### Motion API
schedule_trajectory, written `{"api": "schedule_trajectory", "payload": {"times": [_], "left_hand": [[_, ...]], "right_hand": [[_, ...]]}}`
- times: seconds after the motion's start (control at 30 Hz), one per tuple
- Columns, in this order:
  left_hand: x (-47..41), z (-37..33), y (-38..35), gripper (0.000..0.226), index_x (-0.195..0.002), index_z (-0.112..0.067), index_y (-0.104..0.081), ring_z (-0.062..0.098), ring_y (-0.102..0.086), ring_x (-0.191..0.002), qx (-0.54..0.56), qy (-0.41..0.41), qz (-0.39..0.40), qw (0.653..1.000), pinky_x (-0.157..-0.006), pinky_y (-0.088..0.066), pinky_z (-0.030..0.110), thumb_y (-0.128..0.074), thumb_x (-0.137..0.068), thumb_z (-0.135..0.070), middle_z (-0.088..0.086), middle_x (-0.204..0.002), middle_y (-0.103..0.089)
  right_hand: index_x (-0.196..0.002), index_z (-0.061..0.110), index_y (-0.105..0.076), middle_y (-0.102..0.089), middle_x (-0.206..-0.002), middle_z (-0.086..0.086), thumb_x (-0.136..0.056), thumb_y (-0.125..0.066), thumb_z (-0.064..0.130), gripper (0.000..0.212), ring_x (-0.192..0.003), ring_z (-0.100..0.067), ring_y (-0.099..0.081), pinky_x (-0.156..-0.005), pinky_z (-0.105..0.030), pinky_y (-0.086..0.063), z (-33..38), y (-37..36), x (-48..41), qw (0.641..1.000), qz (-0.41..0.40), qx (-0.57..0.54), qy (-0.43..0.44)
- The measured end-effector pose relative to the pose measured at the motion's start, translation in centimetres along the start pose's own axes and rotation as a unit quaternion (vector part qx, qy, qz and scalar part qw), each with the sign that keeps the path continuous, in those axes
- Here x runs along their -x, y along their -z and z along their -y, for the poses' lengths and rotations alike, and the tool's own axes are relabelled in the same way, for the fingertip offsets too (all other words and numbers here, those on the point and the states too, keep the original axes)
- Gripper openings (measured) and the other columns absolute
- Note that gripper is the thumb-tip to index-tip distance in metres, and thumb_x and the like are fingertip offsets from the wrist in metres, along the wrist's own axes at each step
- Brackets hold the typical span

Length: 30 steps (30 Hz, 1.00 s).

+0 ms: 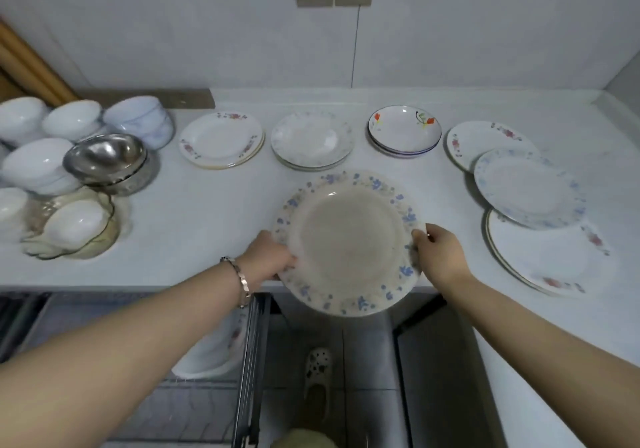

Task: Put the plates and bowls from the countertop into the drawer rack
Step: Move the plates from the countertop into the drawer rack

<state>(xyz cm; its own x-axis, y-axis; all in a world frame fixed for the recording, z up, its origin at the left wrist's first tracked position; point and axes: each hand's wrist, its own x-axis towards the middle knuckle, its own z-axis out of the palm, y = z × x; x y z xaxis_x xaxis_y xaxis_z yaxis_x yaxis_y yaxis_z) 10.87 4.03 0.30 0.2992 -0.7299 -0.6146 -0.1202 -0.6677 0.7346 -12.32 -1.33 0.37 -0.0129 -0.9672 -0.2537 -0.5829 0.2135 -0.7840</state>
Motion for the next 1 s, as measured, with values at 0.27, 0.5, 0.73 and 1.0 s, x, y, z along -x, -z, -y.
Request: {"api": "schedule_trajectory", "payload": {"times": [0.27,0.5,0.73,1.0], "left_hand": [[6.8,10.5,5.6,0.021,-0.08,-0.012,-0.062,0.031,-0.063,-0.101,0.0,0.108,0.006,0.994,-0.091,-0.053,0.044,-0.06,-0.08,0.009,0.013,-0.097,-0.067],[7.5,19.1,14.2,0.029,-0.104,0.004,-0.064,0.033,-0.065,-0.099,-0.029,0.187,-0.011,0.982,-0.086,-0.055,0.048,-0.06,-0.077,0.013,0.018,-0.107,-0.068],[2.2,25.9,23.1,0.041,-0.116,0.004,-0.059,0.036,-0.061,-0.108,-0.097,0.226,-0.005,0.969,-0.091,-0.053,0.048,-0.063,-0.076,0.008,0.02,-0.113,-0.064],[-7.7,30.9,26.6,0.029,-0.105,0.0,-0.068,0.026,-0.066,-0.094,-0.228,0.174,0.032,0.958,-0.074,-0.051,0.023,-0.064,-0.077,-0.004,0.015,-0.108,-0.07]], "right_hand": [[-0.073,0.007,-0.049,-0.051,-0.063,-0.004,-0.097,-0.036,0.018,0.03,-0.059,-0.018,-0.047,-0.05,-0.024,-0.033,-2.0,-6.9,10.2,0.996,0.085,0.037,-0.013],[-0.061,0.01,-0.04,-0.042,-0.055,-0.002,-0.097,-0.039,0.016,0.036,-0.051,-0.013,-0.037,-0.046,-0.023,-0.026,-2.4,-17.3,16.3,0.982,0.167,0.077,-0.045],[-0.056,0.013,-0.041,-0.044,-0.055,-0.002,-0.096,-0.038,0.016,0.04,-0.053,-0.019,-0.04,-0.045,-0.024,-0.027,-1.8,-30.6,18.2,0.968,0.169,0.099,-0.159],[-0.107,-0.001,-0.063,-0.058,-0.091,-0.013,-0.098,-0.037,0.021,0.036,-0.085,-0.028,-0.056,-0.074,-0.033,-0.049,-2.3,-40.9,16.0,0.941,0.147,0.082,-0.294]]}}
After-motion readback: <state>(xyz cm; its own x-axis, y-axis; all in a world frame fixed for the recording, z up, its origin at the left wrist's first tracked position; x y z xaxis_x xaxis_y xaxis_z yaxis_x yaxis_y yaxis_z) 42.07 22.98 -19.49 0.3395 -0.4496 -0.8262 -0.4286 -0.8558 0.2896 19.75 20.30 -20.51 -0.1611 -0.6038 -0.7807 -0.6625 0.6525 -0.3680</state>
